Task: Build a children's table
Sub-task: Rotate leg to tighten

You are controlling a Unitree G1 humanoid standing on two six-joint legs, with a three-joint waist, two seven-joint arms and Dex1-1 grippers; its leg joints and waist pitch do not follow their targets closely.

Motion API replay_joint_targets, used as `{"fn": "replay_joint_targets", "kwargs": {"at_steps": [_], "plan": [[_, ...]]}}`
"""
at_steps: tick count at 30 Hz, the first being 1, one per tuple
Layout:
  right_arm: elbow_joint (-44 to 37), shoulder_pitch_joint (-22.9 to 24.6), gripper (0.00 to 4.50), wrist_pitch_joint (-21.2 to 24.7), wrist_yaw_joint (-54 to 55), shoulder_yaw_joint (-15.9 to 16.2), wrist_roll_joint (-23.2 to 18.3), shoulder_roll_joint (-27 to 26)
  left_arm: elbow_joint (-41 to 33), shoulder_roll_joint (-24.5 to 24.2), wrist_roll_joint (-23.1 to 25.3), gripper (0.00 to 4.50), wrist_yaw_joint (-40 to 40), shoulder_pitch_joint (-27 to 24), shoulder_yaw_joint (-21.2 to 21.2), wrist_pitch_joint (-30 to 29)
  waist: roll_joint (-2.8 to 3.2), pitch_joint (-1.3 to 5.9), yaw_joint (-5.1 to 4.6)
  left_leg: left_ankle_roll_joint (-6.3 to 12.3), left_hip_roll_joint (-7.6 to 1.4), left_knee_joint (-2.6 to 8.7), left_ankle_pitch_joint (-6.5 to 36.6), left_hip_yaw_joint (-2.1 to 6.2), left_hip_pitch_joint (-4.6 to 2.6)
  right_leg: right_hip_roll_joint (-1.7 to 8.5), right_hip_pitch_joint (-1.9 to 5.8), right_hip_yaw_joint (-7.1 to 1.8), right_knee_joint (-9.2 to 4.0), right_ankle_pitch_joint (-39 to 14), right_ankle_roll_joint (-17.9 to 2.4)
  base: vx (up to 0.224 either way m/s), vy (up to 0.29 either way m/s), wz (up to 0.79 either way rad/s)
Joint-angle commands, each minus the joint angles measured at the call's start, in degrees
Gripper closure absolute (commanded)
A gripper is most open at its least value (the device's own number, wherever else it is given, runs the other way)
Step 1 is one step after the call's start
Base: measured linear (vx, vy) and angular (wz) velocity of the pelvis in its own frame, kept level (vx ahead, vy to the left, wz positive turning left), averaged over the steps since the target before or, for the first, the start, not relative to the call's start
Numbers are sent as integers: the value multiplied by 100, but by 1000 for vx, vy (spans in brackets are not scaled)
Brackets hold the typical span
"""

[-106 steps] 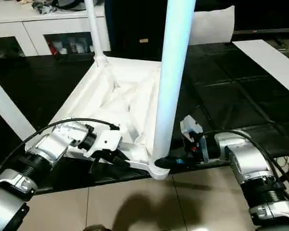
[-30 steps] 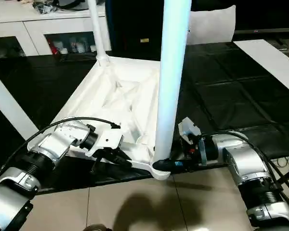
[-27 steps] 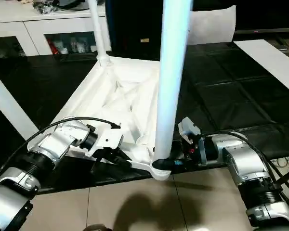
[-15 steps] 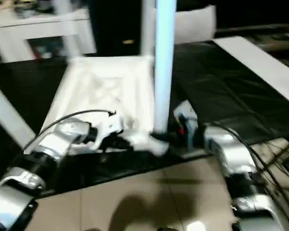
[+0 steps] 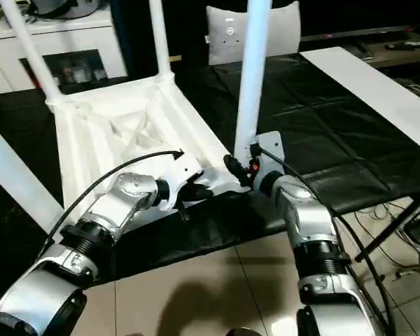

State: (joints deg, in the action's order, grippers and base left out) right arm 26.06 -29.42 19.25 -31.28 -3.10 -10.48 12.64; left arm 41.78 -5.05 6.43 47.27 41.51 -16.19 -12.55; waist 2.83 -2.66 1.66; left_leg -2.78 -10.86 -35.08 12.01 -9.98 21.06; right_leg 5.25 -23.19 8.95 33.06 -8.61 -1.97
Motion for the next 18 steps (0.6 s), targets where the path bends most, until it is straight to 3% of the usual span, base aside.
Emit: {"fn": "replay_joint_targets", "kwargs": {"at_steps": [1,9,10,12,18], "plan": [[-237,150,111,-88,-476,33,-240,63,-86,-75,-72,450,83,110,40,341,-99,450,54,785,-223,332,337,87,7,418,420,-358,-380,-1409,-876,0,0,0],[-688,553,52,-207,-2006,232,-484,879,207,-533,29,450,748,123,-137,1067,-109,427,124,721,-208,341,609,80,-5,405,417,-346,-451,-1834,-667,0,0,0],[-714,584,47,-242,-2200,270,-488,1003,241,-605,54,450,883,120,-192,1213,-83,429,140,719,-213,344,605,88,-3,406,413,-341,-450,-1846,-659,0,0,0],[-711,627,43,-388,-2548,376,-428,1260,247,-754,56,450,1272,86,-312,1547,-90,431,150,708,-229,344,613,95,-9,409,402,-340,-442,-1811,-689,0,0,0],[-473,618,27,-808,-3603,602,-388,1723,174,-1018,76,450,2209,-33,-661,2009,-97,446,303,749,-281,340,528,78,-30,423,379,-373,-368,-1466,-874,0,0,0]]}}
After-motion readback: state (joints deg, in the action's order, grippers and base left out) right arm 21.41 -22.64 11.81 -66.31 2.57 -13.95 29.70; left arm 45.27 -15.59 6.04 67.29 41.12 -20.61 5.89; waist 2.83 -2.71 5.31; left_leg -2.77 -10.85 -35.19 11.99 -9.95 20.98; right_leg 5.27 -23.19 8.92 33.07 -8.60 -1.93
